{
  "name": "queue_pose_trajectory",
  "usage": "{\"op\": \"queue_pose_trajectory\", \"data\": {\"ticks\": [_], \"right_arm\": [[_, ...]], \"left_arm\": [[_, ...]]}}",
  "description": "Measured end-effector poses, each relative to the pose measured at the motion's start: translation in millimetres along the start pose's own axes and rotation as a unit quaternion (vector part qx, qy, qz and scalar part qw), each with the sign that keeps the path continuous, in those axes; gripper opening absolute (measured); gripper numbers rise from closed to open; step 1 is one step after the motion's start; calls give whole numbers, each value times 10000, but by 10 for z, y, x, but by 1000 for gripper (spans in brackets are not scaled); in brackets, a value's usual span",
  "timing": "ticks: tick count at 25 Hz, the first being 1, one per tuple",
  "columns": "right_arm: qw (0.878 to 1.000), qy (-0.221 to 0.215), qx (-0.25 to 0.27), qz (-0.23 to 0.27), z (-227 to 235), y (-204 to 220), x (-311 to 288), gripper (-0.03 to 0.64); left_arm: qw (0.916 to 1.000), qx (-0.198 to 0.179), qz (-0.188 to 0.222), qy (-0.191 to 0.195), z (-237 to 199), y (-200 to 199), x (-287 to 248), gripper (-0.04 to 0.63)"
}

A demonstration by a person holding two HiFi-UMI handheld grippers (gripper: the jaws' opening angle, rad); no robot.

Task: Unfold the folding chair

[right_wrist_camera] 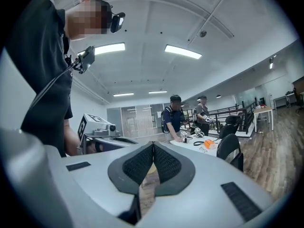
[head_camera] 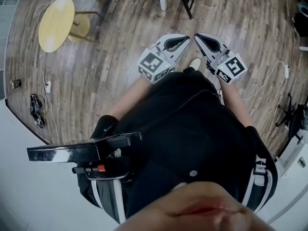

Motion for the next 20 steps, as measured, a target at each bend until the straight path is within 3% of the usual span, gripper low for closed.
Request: {"op": "queue_pose_trajectory", "data": {"ticks": [9, 20], "right_arm": [[9999, -67, -112, 103, 462, 148, -191, 8], [9988, -346, -12, 344, 1513, 152, -274, 8]], "left_arm": [[9998, -50, 30, -206, -357, -182, -275, 3], [9981, -213, 89, -574, -785, -580, -1072, 4]]}}
Point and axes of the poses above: the fingertips, and each gripper's own axes: x backward along the fingers, z to its right, y out of its underside, the point moved 9 cm from there along x, backward along the fingers, and after that the axes turned 14 degrees about x, right-handed, at the moved point
